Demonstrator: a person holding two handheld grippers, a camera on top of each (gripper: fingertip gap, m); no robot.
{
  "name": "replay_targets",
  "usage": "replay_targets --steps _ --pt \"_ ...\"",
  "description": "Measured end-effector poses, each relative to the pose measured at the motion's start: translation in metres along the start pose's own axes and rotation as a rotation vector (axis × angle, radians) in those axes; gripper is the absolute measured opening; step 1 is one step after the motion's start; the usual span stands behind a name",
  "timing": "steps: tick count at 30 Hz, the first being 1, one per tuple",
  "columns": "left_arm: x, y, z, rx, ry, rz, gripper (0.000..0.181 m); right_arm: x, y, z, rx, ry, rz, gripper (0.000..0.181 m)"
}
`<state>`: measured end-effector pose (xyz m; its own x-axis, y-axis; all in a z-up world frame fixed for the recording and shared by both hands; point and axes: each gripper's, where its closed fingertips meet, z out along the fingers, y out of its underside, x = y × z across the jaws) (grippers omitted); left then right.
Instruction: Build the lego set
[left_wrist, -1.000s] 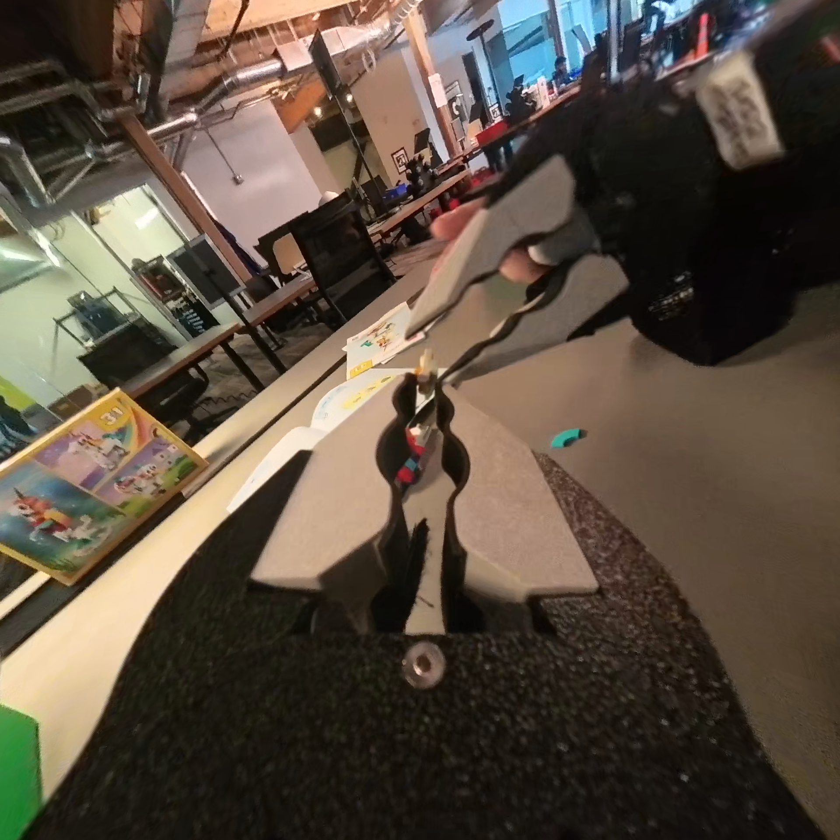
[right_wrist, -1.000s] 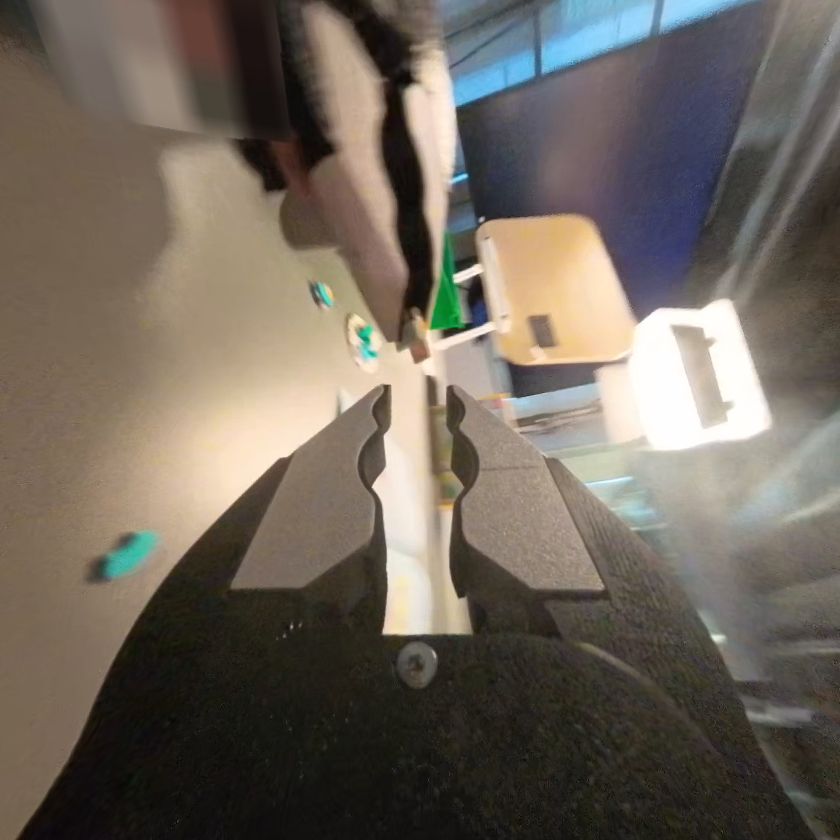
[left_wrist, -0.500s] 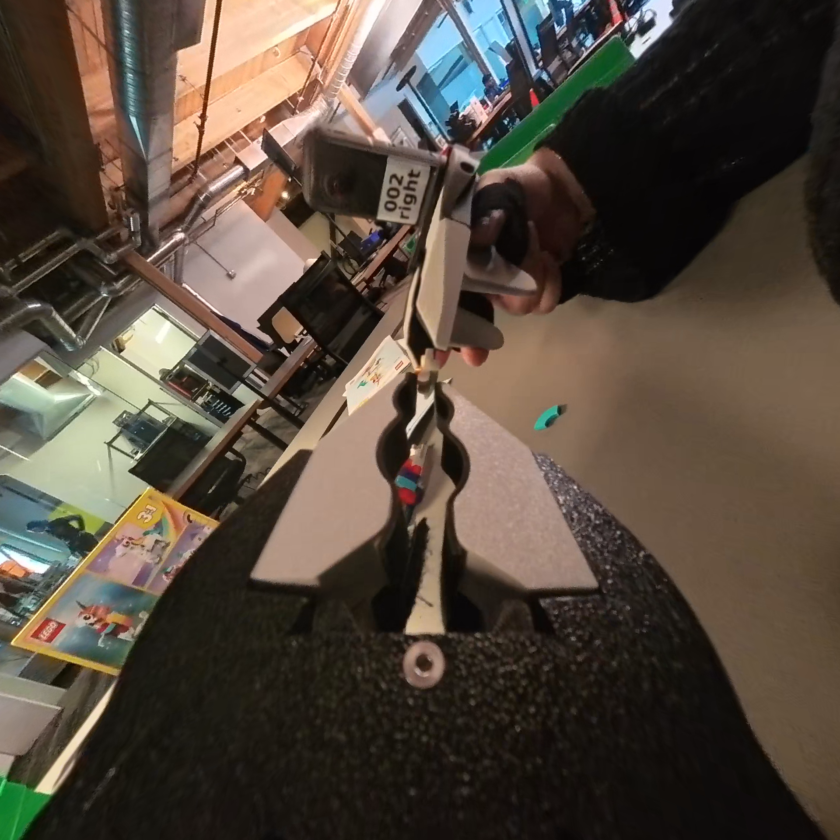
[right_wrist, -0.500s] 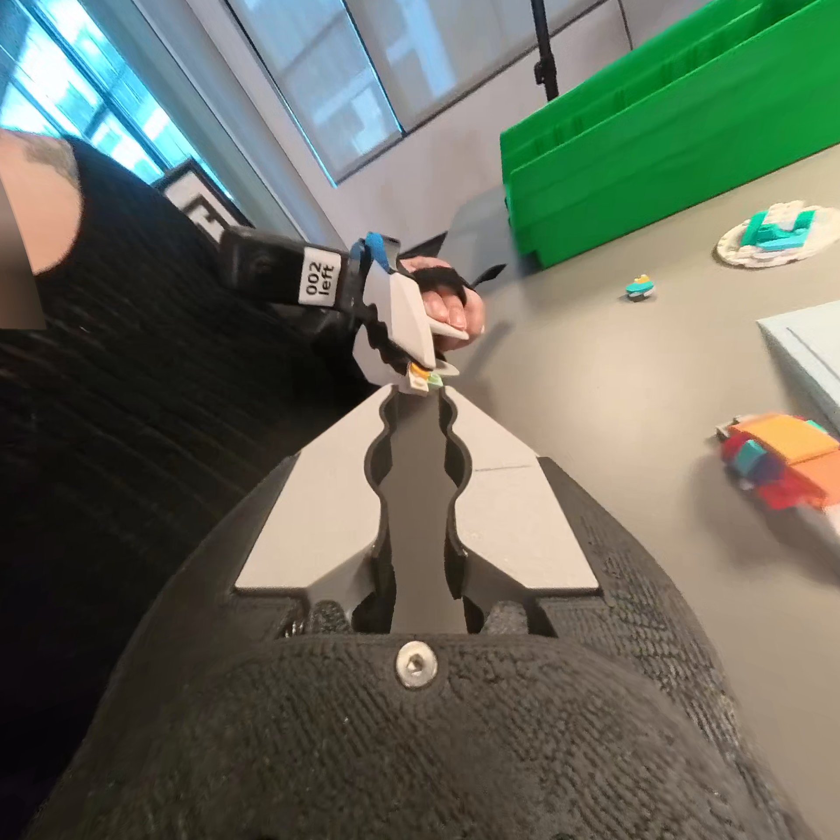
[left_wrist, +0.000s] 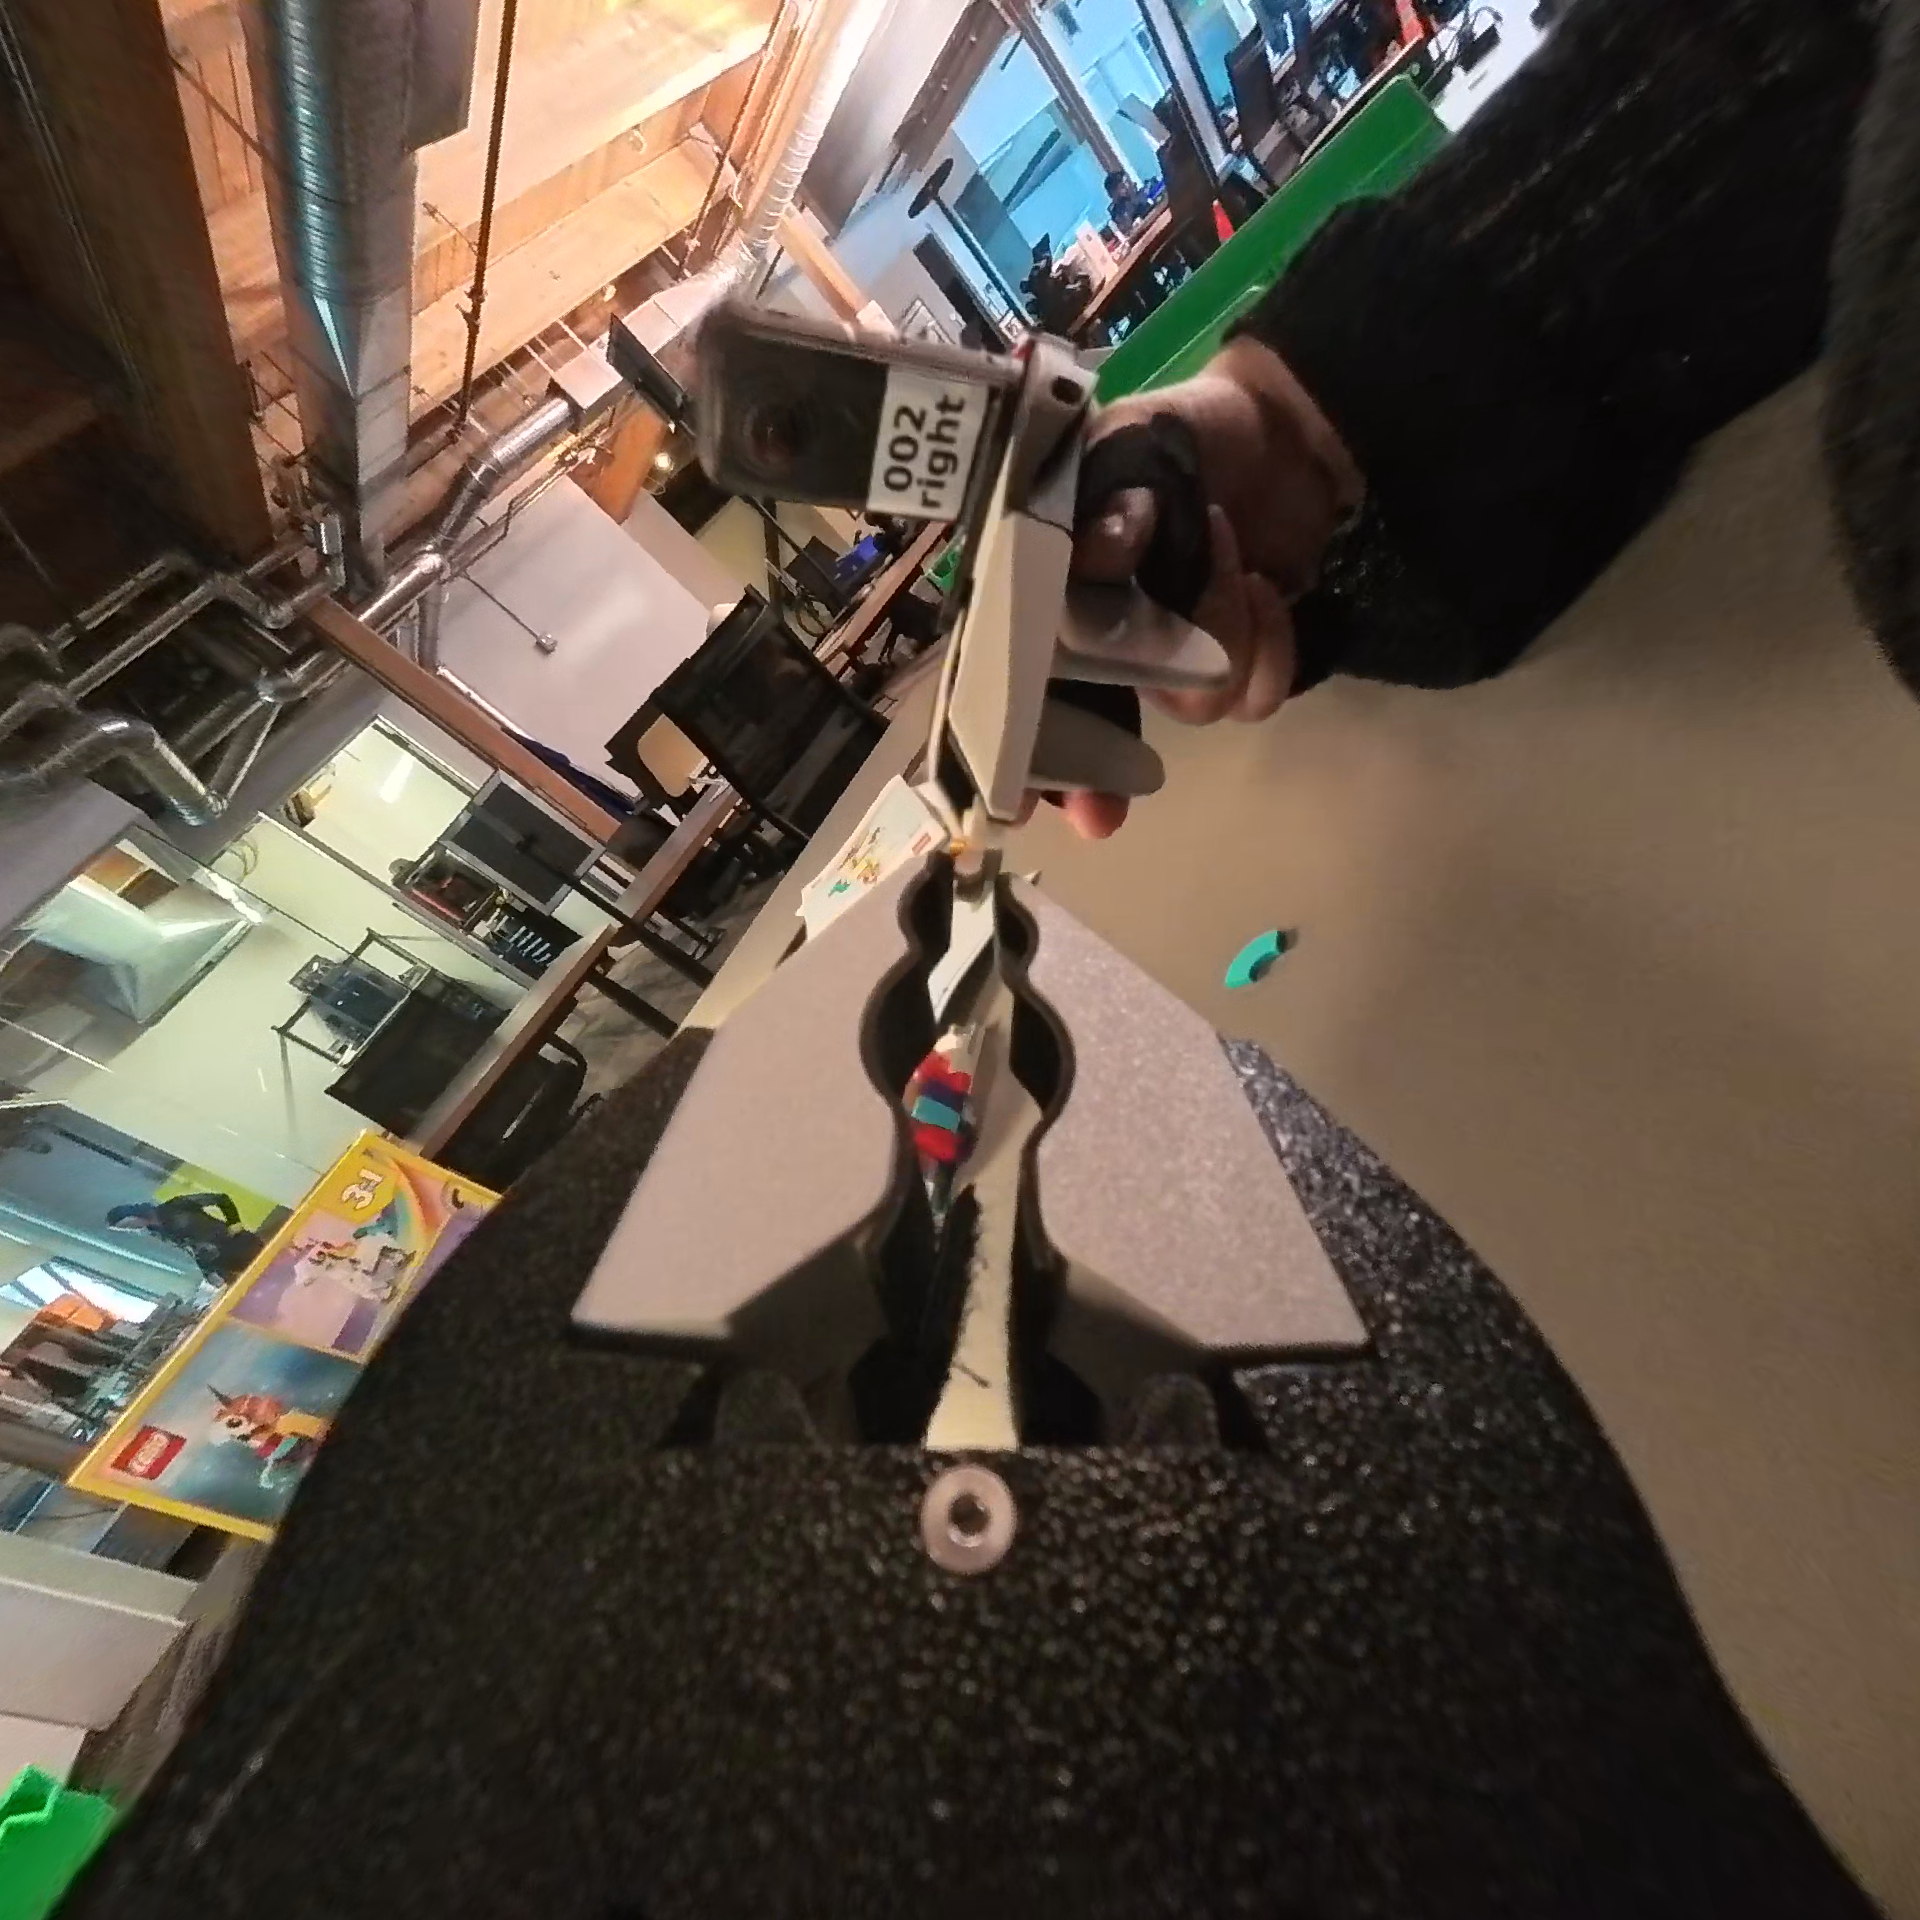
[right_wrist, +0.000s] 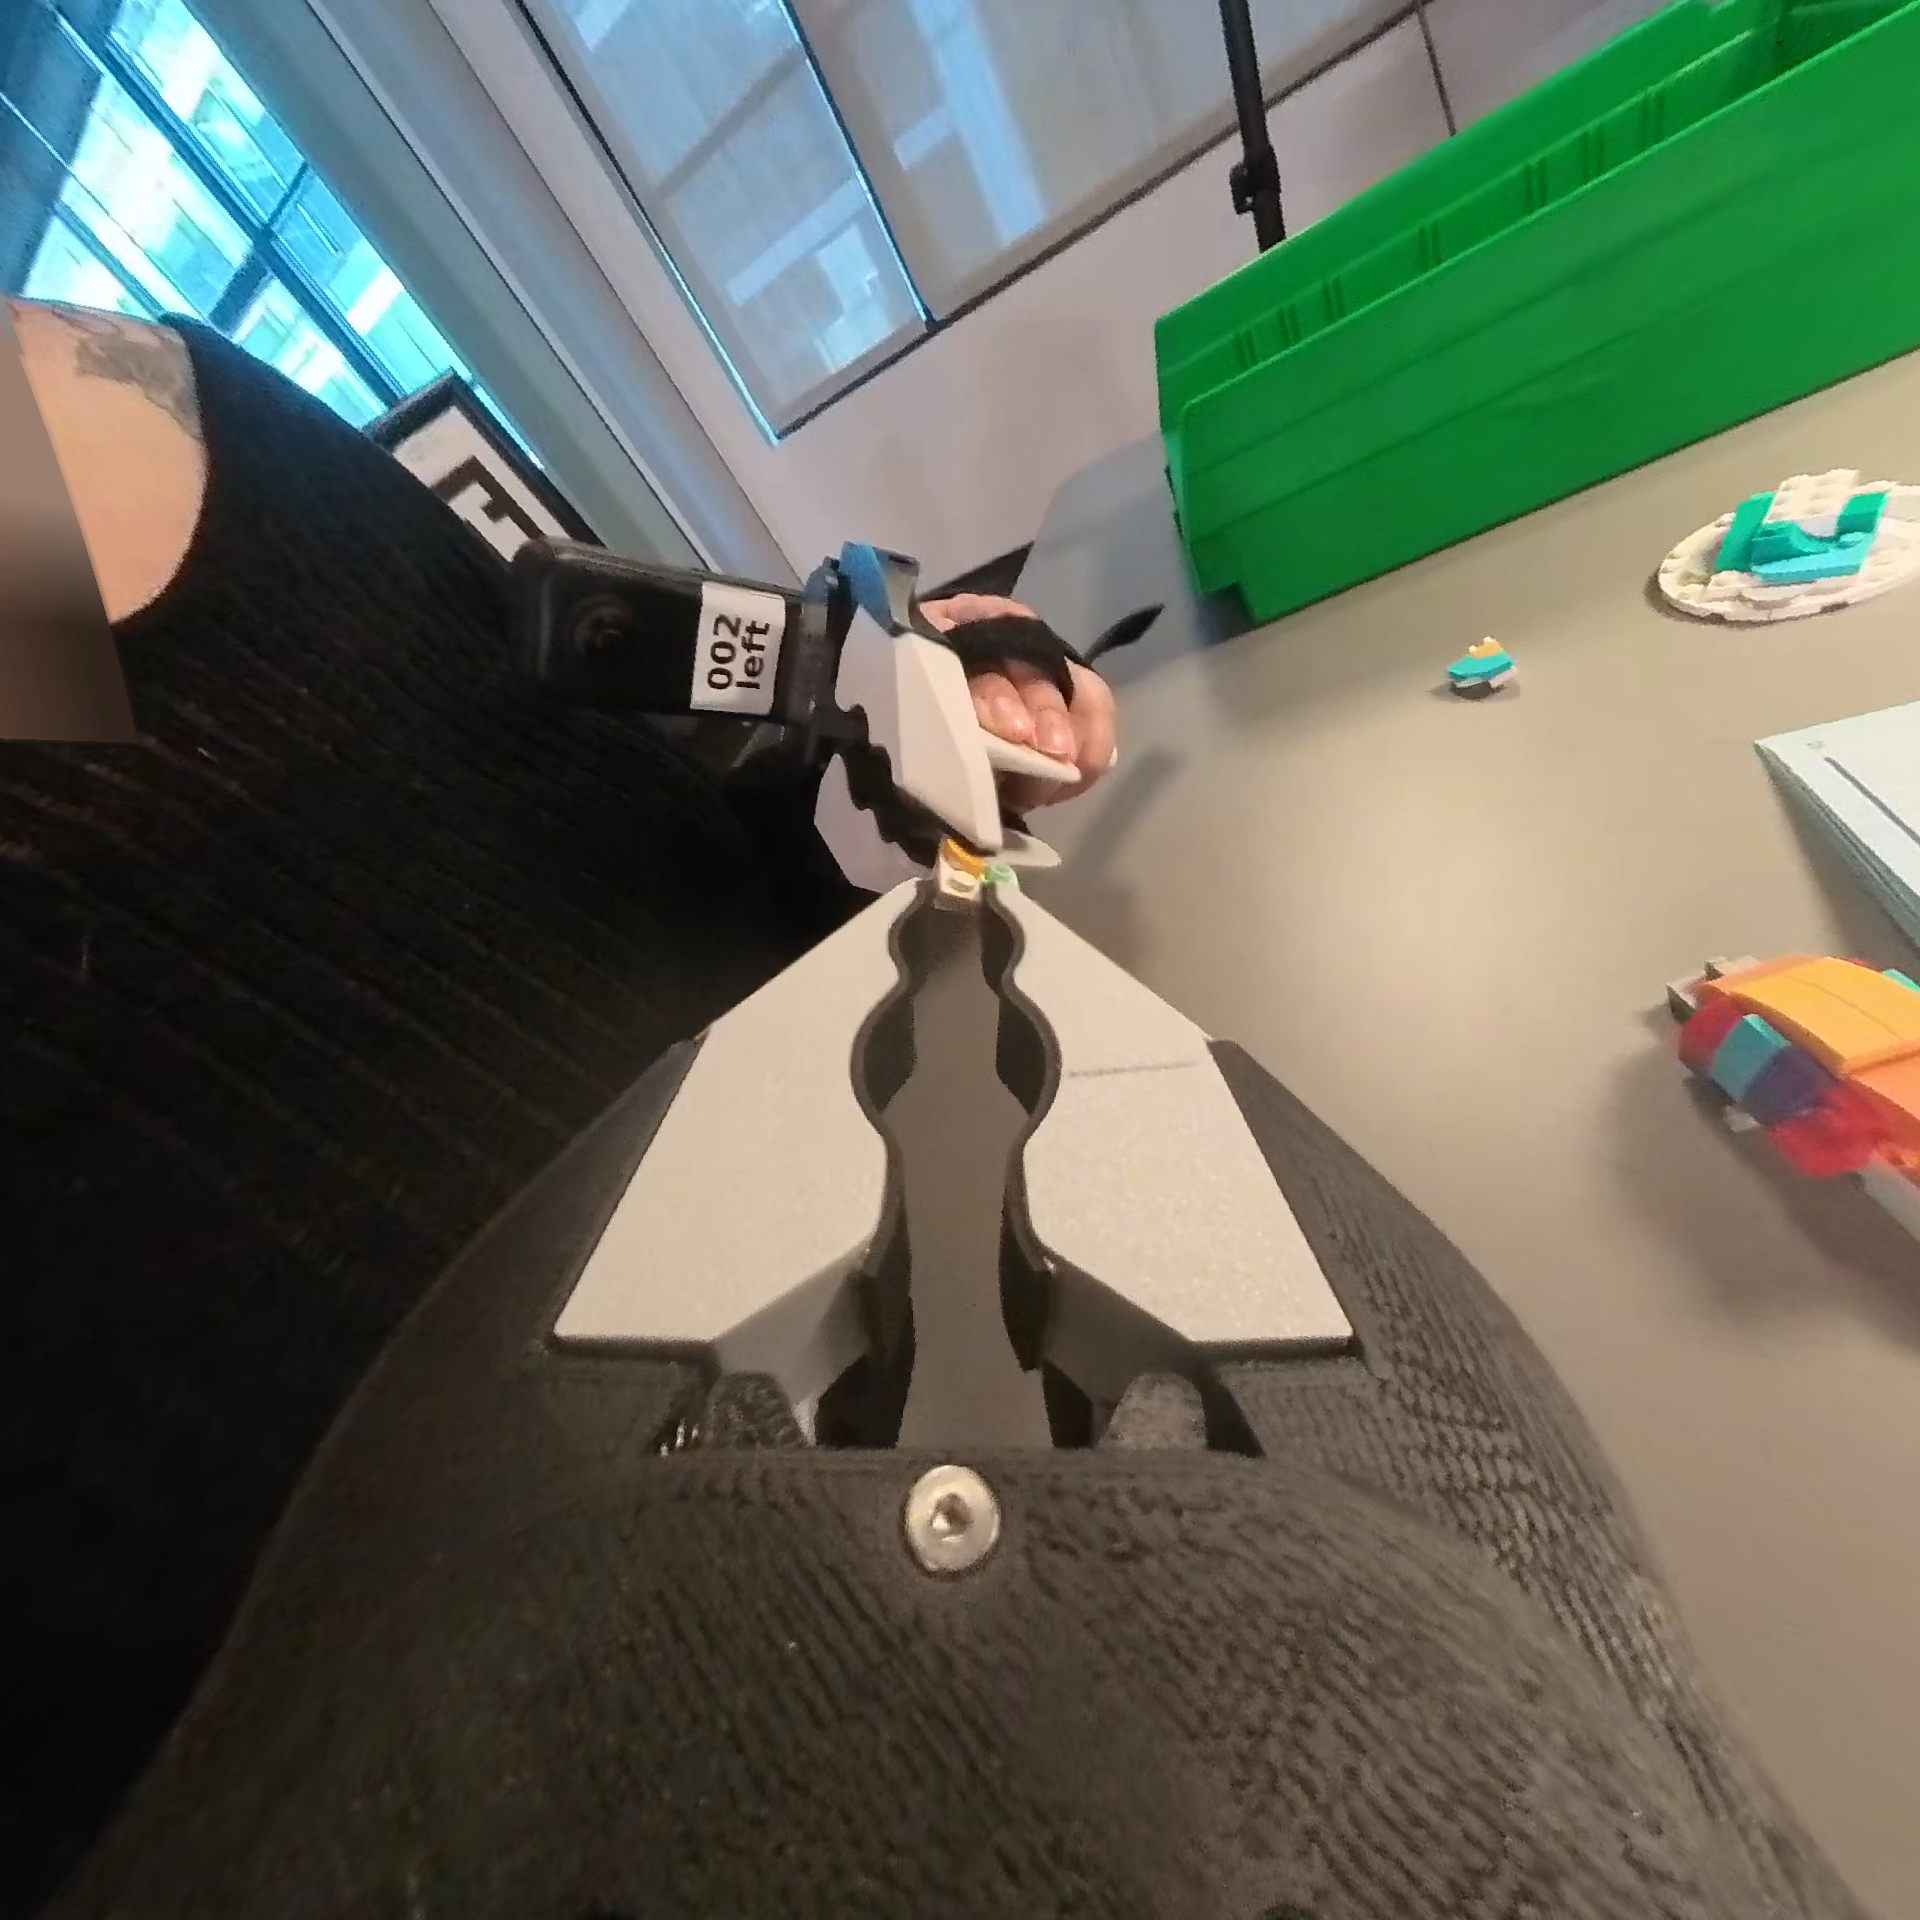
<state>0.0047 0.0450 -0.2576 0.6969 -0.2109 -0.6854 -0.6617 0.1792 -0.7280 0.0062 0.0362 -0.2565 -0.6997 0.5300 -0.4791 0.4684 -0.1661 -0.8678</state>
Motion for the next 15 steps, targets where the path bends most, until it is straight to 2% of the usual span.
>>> replay_targets --steps 4,5,6,8,11,15 --pt "-0.010 0.004 0.001 -0.013 -0.074 -0.096 0.006 0.004 -0.007 0.000 0.057 0.036 -0.034 0.007" --pt "-0.015 0.009 0.002 -0.034 -0.095 -0.170 0.009 0.008 -0.010 0.000 0.079 0.077 -0.062 0.007" --pt "-0.019 0.014 0.003 -0.054 -0.113 -0.240 0.021 0.015 -0.015 0.000 0.105 0.139 -0.099 0.007" --pt "-0.031 0.015 0.001 -0.033 -0.175 -0.323 0.025 0.026 -0.029 -0.004 0.192 0.264 -0.167 0.007" --pt "-0.045 0.017 0.000 -0.051 -0.272 -0.317 0.022 0.034 -0.045 -0.008 0.332 0.394 -0.212 0.007" --pt "-0.055 0.020 0.002 -0.107 -0.386 -0.228 0.016 0.029 -0.056 -0.006 0.470 0.411 -0.163 0.007"
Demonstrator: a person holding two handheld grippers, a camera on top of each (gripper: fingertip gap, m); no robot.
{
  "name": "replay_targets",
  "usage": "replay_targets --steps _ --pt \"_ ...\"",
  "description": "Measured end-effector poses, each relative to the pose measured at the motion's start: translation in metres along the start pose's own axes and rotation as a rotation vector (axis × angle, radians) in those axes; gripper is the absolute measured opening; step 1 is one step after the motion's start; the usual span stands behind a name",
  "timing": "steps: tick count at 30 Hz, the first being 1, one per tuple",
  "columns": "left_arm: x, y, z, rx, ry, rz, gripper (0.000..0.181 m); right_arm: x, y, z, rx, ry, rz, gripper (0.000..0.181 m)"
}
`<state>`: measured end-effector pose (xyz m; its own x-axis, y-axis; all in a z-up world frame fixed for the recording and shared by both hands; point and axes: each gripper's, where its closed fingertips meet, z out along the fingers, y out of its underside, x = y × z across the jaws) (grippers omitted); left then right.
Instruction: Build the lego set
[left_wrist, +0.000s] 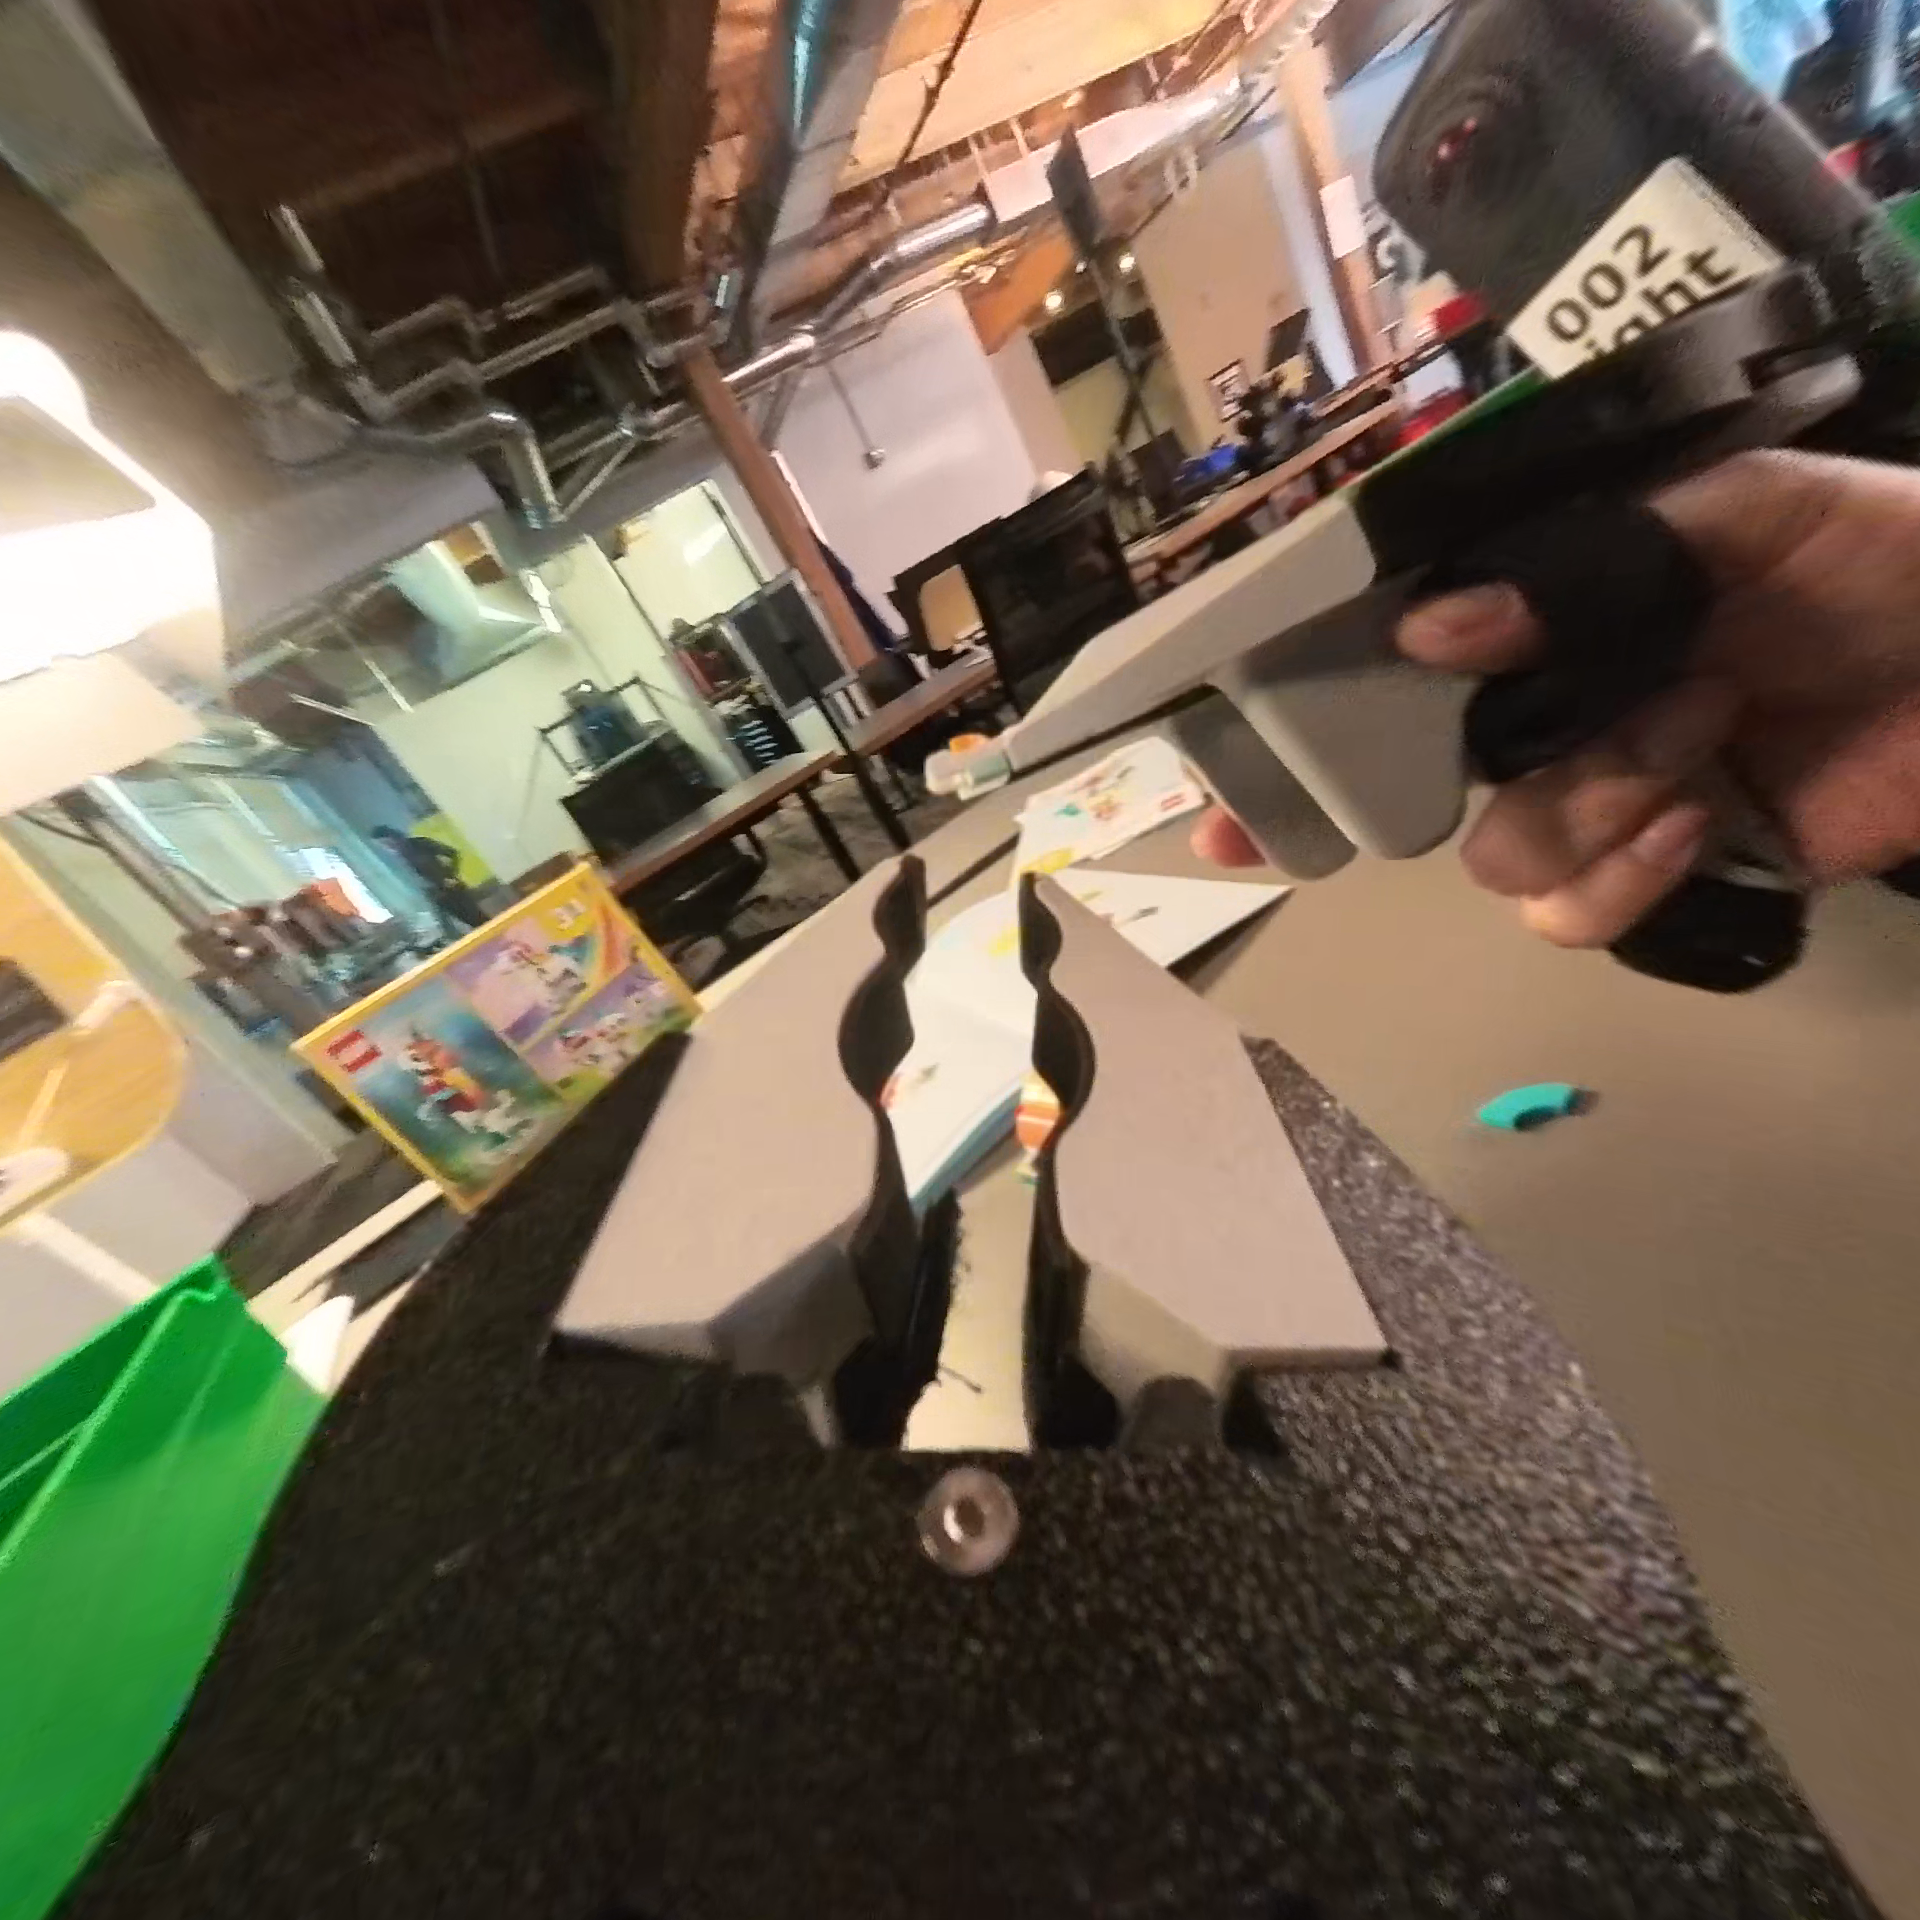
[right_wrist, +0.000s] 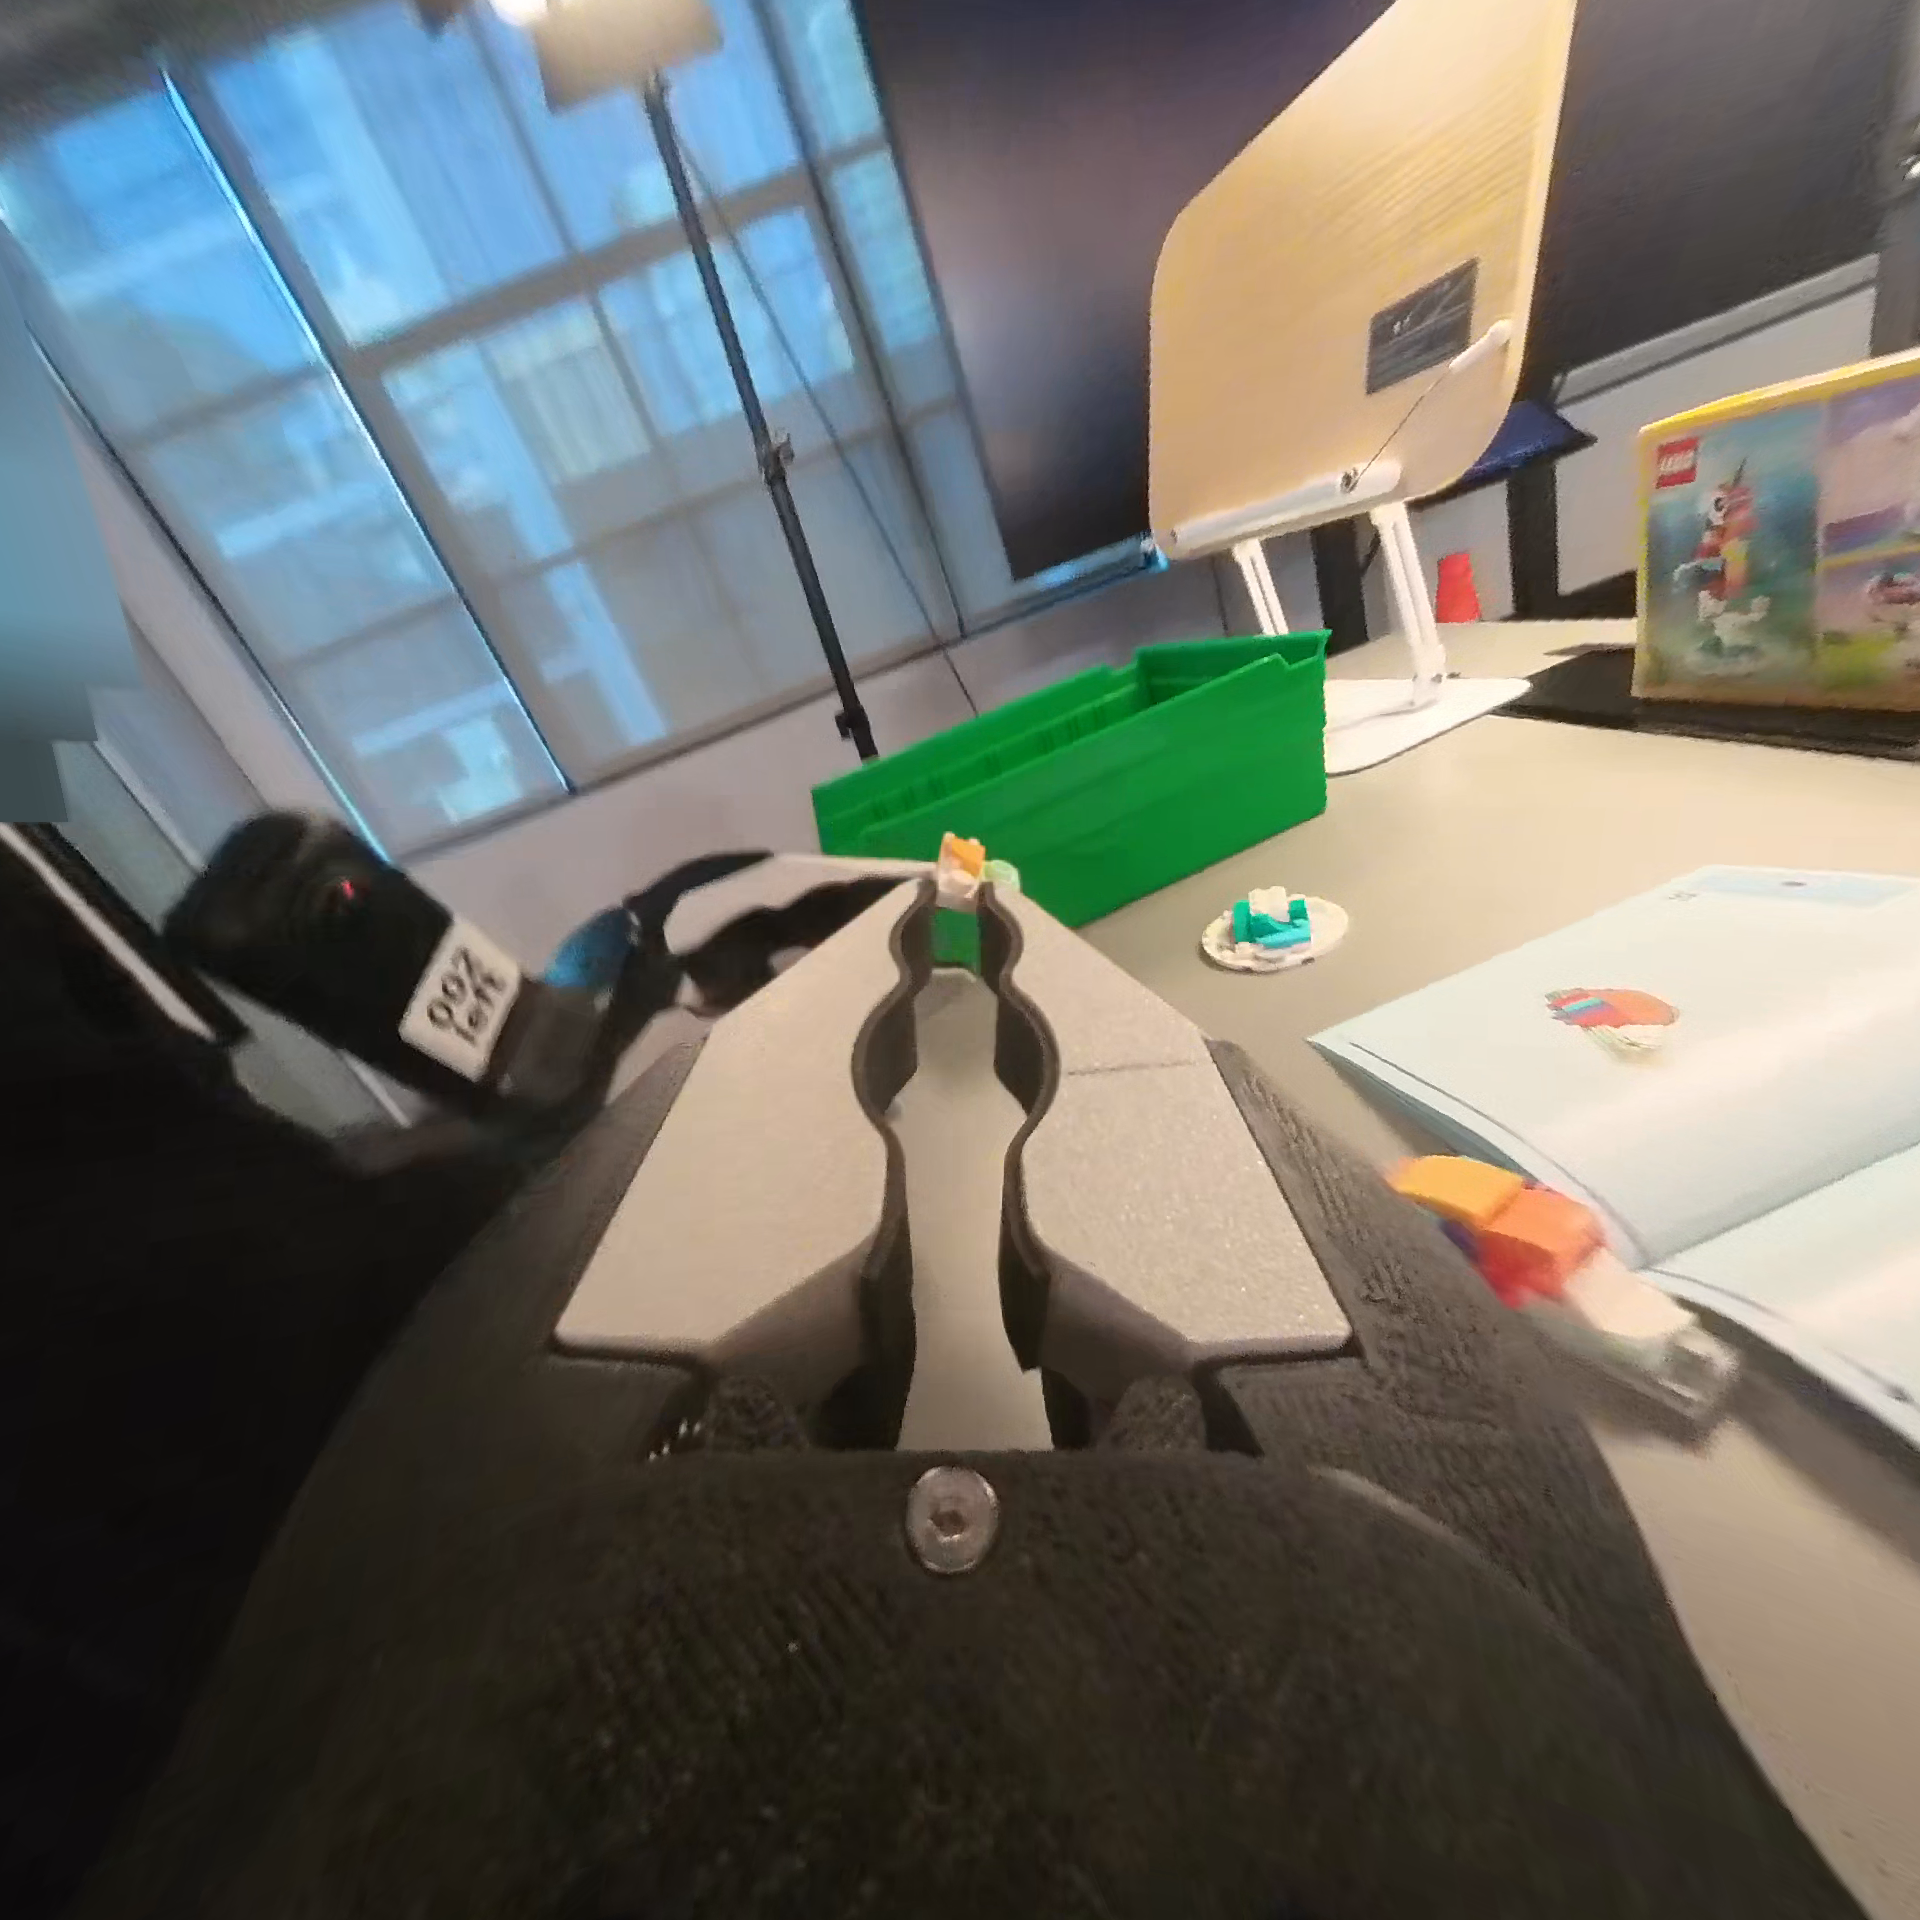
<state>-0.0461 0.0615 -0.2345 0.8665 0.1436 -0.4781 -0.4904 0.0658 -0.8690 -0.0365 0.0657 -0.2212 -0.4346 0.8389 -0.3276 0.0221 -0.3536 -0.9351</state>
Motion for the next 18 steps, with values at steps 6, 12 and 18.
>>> replay_targets --steps 6,12,18 --pt "-0.007 -0.022 -0.001 0.082 -0.108 0.126 0.008 -0.001 -0.013 0.000 0.227 -0.056 0.418 0.007" --pt "-0.003 -0.025 0.006 0.077 -0.110 0.174 0.009 -0.003 -0.007 0.004 0.325 -0.119 0.719 0.007" --pt "-0.003 -0.019 0.007 0.067 -0.101 0.150 0.007 -0.002 -0.003 0.004 0.347 -0.112 0.760 0.006"
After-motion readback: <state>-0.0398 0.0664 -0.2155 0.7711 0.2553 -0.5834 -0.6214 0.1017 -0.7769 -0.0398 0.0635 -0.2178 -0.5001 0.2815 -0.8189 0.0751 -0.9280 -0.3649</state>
